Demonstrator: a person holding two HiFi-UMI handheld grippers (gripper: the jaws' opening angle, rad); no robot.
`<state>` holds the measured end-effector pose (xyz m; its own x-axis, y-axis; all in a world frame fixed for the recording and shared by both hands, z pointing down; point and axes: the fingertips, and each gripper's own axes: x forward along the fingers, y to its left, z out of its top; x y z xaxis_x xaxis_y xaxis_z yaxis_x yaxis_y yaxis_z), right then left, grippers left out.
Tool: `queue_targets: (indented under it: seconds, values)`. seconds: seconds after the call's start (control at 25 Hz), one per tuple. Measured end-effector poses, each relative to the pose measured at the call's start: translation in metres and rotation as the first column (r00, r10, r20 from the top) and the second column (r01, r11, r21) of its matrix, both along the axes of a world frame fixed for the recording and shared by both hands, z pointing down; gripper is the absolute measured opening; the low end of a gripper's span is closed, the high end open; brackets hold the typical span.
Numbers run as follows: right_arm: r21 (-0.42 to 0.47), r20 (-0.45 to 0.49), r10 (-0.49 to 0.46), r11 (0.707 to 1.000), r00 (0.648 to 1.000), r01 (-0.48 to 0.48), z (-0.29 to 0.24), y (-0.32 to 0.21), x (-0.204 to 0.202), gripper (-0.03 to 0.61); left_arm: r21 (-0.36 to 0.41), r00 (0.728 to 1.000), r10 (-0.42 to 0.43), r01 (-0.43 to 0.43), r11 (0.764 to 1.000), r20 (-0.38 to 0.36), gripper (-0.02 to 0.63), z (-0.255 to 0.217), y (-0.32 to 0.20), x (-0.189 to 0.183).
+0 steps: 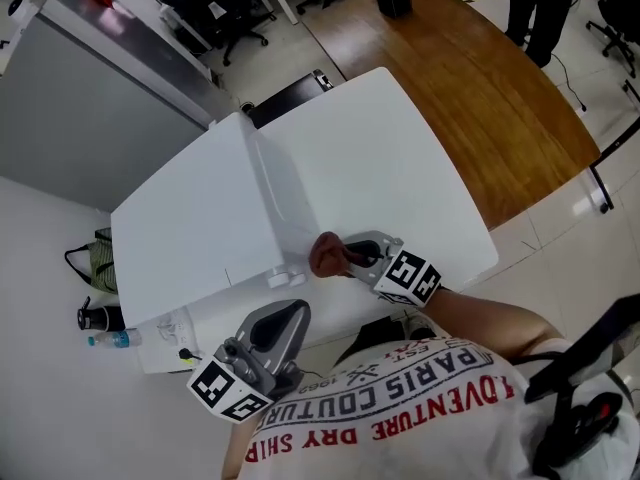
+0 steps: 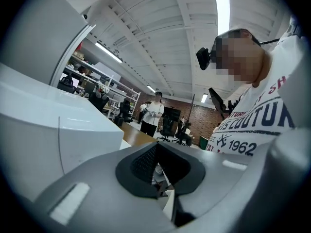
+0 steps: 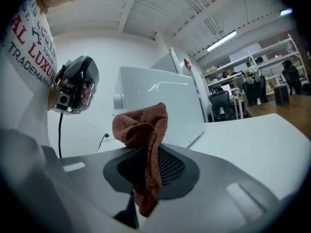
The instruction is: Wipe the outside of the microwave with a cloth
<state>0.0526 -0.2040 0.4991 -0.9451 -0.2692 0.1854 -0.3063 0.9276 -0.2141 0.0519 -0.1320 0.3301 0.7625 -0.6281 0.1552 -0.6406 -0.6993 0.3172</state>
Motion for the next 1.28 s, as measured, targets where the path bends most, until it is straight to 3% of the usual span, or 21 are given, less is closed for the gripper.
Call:
queue_targets:
  seconds: [0.72, 0.88, 1.28]
  values:
    - [0.032, -0.005, 0.160, 0.987, 0.987, -0.160, 0.000, -0.156, -0.046, 0.044, -0.044, 0.989, -0.134, 0.137, 0.990, 0.066, 0.006, 0.012, -0.013, -0.093]
    - [0.031, -0.042, 0.220, 0.975, 0.975, -0.219, 0.003, -0.191, -0.055, 0.044, -0.039, 0.987, -0.149, 0.151, 0.988, 0.059, 0.006, 0.012, -0.010, -0.105]
    - [0.039, -0.096, 0.260, 0.966, 0.961, -0.257, 0.007, -0.258, -0.072, 0.041, -0.035, 0.981, -0.183, 0.186, 0.982, 0.069, 0.006, 0.011, -0.008, -0.121]
